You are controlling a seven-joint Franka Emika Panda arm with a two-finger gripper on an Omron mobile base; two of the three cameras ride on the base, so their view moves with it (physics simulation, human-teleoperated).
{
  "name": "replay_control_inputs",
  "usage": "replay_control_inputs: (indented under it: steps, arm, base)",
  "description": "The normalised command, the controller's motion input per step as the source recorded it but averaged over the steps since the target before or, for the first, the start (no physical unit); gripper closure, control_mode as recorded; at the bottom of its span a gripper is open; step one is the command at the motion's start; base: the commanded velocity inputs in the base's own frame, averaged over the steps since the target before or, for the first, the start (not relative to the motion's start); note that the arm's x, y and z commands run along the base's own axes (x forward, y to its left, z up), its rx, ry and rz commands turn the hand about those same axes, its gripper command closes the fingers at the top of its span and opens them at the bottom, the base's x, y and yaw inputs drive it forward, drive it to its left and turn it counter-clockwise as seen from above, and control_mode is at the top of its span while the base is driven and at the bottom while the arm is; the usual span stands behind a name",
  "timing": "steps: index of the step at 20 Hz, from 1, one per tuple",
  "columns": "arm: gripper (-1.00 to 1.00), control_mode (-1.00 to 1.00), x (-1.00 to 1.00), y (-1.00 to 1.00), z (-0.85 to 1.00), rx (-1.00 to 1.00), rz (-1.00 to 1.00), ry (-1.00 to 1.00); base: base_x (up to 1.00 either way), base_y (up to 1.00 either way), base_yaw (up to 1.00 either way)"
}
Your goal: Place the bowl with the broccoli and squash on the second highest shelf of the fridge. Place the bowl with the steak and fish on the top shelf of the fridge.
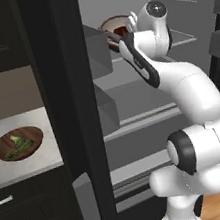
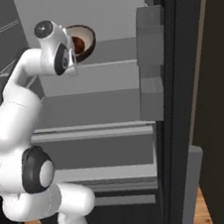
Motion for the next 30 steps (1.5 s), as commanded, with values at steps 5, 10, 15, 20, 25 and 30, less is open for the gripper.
replay_control_inputs:
  steps: [5, 10, 15, 20, 25, 30]
  arm:
    - [-1.00, -1.00, 0.62, 0.06, 0.00, 0.00, -0.01, 0.00]
    - [-1.00, -1.00, -0.40, 0.01, 0.08, 0.00, 0.00, -0.10]
    - [-1.00, -1.00, -0.91, 0.00, 0.44, 0.00, 0.00, -0.23]
    - [-1.00, -1.00, -1.00, -0.02, 0.30, 0.00, 0.01, -0.28]
    - [-1.00, -1.00, -1.00, -0.14, -0.29, -0.01, 0.04, -0.09]
    - [-1.00, -1.00, -1.00, -0.36, -0.71, -0.05, 0.12, 0.09]
  base:
    - [0.00, 0.00, 0.00]
    - [0.00, 0.00, 0.00]
    - [0.00, 0.00, 0.00]
    - [0.00, 0.00, 0.00]
    - [0.00, 0.00, 0.00]
    - [0.00, 0.00, 0.00]
